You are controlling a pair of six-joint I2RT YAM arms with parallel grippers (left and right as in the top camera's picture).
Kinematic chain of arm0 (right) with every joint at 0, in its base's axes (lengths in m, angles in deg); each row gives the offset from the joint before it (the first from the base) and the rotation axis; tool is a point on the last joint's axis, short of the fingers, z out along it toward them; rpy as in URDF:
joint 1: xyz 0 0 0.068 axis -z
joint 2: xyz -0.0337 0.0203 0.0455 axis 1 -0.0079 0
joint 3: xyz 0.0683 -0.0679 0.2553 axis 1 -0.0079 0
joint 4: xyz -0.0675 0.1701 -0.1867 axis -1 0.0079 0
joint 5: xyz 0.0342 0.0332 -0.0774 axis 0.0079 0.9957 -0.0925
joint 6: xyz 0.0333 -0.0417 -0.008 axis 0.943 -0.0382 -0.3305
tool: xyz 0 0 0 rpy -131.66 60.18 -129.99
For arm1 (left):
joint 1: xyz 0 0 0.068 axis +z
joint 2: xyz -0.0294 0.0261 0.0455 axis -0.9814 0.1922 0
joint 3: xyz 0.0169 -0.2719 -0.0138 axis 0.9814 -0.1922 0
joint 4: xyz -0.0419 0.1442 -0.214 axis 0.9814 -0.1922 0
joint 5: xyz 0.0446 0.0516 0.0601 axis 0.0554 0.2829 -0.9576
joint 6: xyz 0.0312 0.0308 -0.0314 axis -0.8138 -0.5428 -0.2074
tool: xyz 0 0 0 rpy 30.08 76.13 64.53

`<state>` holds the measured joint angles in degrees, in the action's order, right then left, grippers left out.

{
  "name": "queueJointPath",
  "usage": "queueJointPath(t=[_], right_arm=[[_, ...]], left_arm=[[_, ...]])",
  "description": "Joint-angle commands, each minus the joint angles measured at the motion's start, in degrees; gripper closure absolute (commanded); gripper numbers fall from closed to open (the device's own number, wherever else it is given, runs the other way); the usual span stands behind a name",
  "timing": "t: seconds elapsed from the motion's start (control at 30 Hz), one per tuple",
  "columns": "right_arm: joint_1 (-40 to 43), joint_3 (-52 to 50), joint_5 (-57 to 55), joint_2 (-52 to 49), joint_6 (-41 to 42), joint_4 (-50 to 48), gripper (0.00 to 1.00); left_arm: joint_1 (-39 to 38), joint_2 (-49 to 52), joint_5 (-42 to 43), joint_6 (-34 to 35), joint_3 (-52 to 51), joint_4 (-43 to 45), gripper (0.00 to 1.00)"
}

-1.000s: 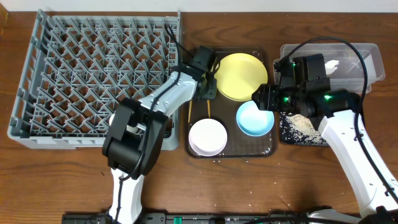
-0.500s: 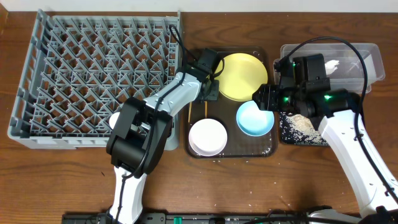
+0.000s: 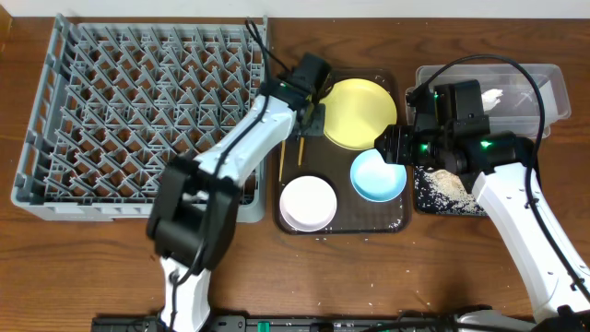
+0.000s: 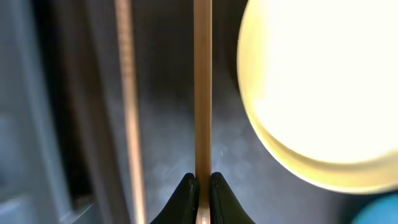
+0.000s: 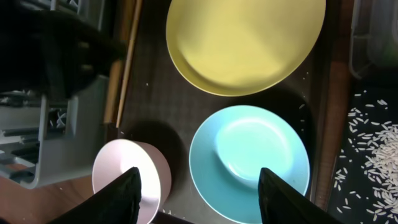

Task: Sort waste into correct bins and load items into the dishwasher
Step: 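Grasp a wooden chopstick on the brown tray with the left gripper, then carry the chopstick to the dish rack and drop it in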

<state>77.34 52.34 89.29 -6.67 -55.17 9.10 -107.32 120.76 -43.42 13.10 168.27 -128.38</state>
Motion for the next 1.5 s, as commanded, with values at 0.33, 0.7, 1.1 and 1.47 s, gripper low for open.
queueJointPath(t=[0.33, 0.7, 1.1, 1.47], right_arm=[[0.13, 0.59, 0.66, 0.50, -1.07, 0.04, 0.42], [0.13, 0.59, 0.66, 0.50, -1.07, -0.02, 0.46], [0.13, 0.59, 0.66, 0.50, -1.07, 0.04, 0.48], [0.13, 0.59, 0.66, 0.50, -1.07, -0.04, 0.47]], left_arm=[[8.63, -10.78, -11.17, -4.85, 1.51, -6.80, 0.92], [12.72, -7.39, -4.07, -10.56, 0.42, -8.00, 0.87], [12.13, -4.07, -2.40, -8.13, 0.66, -10.91, 0.85], [4.15, -11.72, 2.84, -10.80, 1.60, -5.27, 0.51]])
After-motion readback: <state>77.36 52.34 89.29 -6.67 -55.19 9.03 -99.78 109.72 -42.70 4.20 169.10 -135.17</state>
